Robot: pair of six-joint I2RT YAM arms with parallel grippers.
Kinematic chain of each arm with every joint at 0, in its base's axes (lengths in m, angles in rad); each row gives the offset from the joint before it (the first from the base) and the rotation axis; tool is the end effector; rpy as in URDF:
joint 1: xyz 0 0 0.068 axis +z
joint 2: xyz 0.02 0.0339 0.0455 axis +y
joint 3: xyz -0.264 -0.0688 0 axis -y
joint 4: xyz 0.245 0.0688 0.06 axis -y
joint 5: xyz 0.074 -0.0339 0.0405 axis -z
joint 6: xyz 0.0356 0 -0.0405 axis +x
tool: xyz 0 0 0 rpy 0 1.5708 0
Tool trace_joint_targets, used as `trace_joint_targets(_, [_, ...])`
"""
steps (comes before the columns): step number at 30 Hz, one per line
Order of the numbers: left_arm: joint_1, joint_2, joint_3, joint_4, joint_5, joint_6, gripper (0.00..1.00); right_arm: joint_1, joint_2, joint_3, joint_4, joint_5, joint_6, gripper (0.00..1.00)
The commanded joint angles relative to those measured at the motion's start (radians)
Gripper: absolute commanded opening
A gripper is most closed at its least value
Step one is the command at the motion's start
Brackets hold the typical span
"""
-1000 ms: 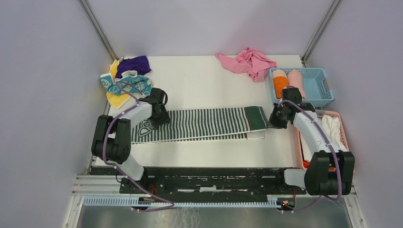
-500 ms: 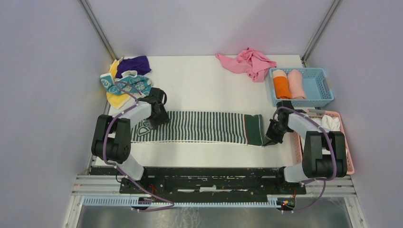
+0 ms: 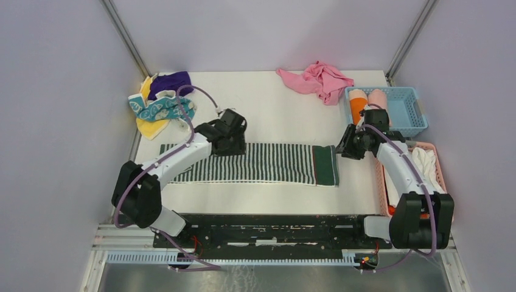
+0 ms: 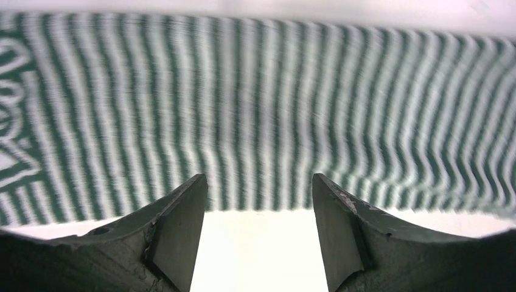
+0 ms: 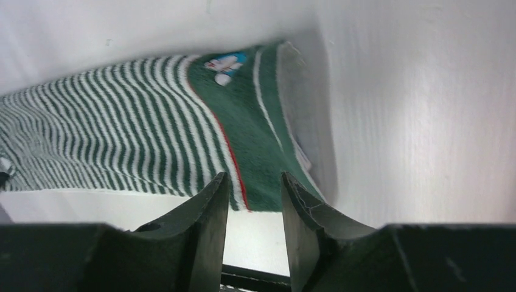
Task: Roll the towels
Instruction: Fold the towel at the center of the board.
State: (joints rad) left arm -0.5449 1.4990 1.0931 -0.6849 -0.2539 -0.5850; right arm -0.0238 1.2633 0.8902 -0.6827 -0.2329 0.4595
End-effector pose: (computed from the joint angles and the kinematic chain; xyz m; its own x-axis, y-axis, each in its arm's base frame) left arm 0.2611 -0.1478 0.2390 -0.8547 -0.1070 -0.5080 -0.0833 0.9941 -0.0692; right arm 0.2437 0.0024 0.2371 -0.8199 0.4512 -0.3524 0.3048 0.8651 0.3985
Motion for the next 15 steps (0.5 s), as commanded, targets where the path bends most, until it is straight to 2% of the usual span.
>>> trace_joint_targets(1, [-0.152,-0.003,0.029,0.006,0.014,0.001,0.70,0.036,0.090,0.058,0.158,-0.127,0.026,0.43])
trace_joint_targets(4, [-0.207,0.033,0.007,0.056,0.030,0.012,0.66,0.067,0.187,0.101,0.197,-0.155,0.033,0.42])
trace_joint_targets(7, [-0.211,0.079,-0.020,0.092,0.039,0.027,0.63,0.074,0.286,0.135,0.221,-0.140,0.035,0.39])
trace_joint_targets(15, [-0.211,0.178,-0.104,0.137,0.063,0.052,0.56,0.063,0.506,0.230,0.267,0.016,0.020,0.35])
